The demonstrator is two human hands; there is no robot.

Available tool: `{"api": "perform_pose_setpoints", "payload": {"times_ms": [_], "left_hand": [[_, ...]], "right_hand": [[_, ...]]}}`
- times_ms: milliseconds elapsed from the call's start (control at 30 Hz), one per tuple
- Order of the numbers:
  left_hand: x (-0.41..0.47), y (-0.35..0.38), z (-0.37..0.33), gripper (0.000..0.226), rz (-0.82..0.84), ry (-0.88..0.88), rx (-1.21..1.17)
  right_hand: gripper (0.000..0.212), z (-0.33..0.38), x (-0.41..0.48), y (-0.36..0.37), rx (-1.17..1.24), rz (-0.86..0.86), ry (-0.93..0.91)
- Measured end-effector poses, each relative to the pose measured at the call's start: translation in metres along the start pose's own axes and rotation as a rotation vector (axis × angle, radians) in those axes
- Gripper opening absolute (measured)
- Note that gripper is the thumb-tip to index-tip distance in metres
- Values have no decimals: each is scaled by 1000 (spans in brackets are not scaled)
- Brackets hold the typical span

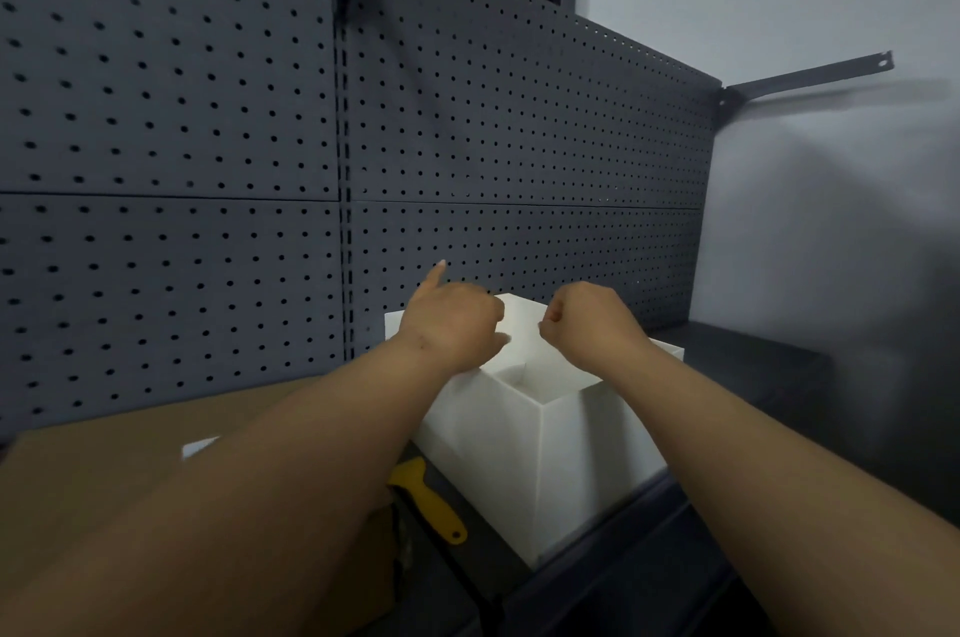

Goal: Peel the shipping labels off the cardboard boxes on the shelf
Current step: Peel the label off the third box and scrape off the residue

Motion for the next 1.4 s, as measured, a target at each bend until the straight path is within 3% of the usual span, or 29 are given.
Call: {"api": "perform_pose_setpoints", "payload": {"times_ms": [200,600,900,1100,1233,1400], "left_hand": [[-41,-14,55,42,-3,-128,44],[-209,-36,208,44,104,-452,273],[-342,-65,270,40,207,-573,297],[-348,-65,261,39,184,-509,257],[-330,-56,240,39,168,-447,198],[-300,-42,211,38,195,-408,150]], "right_hand": [[17,57,-9,6,48,27,-120],[51,229,-75,74,93,268,-409],[43,344,-150,116,103,385,-526],[36,348,-166,124,107,347,-482],[15,324,-160,121,66,304,-424],[14,280,-135,115,-3,302,-369]]}}
Point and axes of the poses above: each hand's wrist, its own x-axis towards the middle knuckle, its own y-axis out of the palm, z = x × y, the point moved 6 cm from there along x, towards the middle knuckle, and after that the axes turned 2 degrees about x, right-handed, at the moved point
